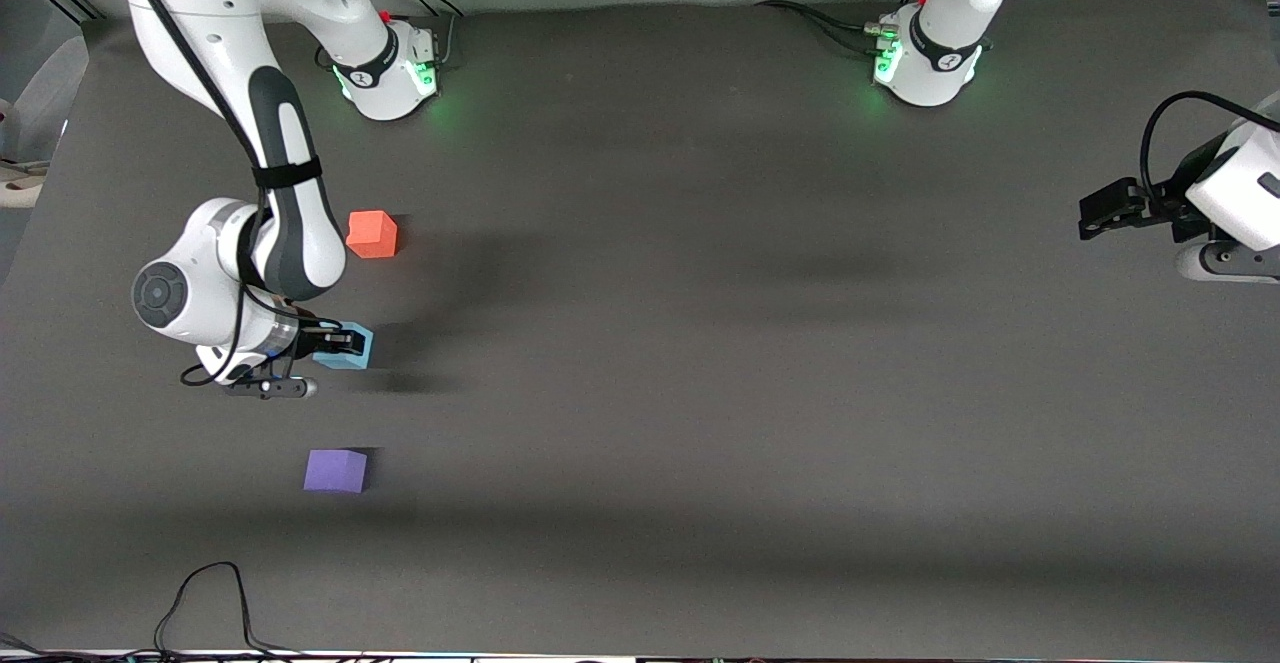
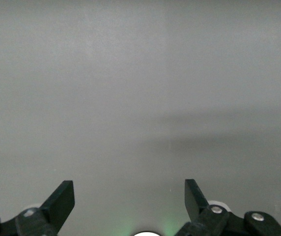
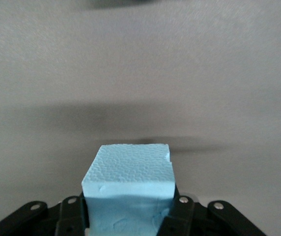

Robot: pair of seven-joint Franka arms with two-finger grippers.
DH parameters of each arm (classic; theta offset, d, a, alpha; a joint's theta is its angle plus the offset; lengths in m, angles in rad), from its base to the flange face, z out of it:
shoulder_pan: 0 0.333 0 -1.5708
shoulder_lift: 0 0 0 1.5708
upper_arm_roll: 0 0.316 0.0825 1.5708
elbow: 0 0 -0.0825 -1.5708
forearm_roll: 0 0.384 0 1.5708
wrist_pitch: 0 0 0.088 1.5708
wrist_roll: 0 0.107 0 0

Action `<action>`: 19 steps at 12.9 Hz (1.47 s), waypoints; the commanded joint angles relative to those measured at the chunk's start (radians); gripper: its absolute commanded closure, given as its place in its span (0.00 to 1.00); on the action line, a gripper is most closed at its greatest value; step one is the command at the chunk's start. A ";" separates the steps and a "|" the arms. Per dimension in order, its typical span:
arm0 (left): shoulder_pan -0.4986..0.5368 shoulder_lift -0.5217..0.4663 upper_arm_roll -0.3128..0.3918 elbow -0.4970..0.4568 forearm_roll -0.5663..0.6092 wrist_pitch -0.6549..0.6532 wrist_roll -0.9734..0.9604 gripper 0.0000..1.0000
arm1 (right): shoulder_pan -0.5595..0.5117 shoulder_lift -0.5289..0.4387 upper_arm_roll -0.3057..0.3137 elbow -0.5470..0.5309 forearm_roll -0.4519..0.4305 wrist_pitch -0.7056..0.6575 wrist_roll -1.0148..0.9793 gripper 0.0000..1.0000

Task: Place blue block between orange and purple blocks
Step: 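Carry the blue block with the right gripper between orange and purple blocks, then lower the blue block and open the right gripper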

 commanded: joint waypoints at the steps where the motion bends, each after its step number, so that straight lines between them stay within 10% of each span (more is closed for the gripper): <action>1: -0.009 -0.026 0.011 -0.022 -0.009 -0.004 0.014 0.00 | 0.015 0.031 -0.005 0.010 0.045 0.014 -0.026 0.59; 5: -0.003 -0.024 0.011 -0.020 -0.010 -0.002 0.014 0.00 | 0.012 0.057 0.003 0.010 0.065 0.040 -0.031 0.33; 7: -0.006 -0.024 0.011 -0.018 -0.009 -0.004 0.016 0.00 | 0.012 0.054 0.003 0.011 0.065 0.044 -0.031 0.00; 13: -0.011 -0.014 0.011 -0.005 -0.006 -0.002 0.019 0.00 | 0.021 -0.088 -0.046 0.043 0.048 -0.015 -0.044 0.00; 19: -0.009 -0.014 0.011 -0.005 -0.004 0.003 0.019 0.00 | 0.018 -0.121 -0.168 0.411 -0.006 -0.435 -0.063 0.00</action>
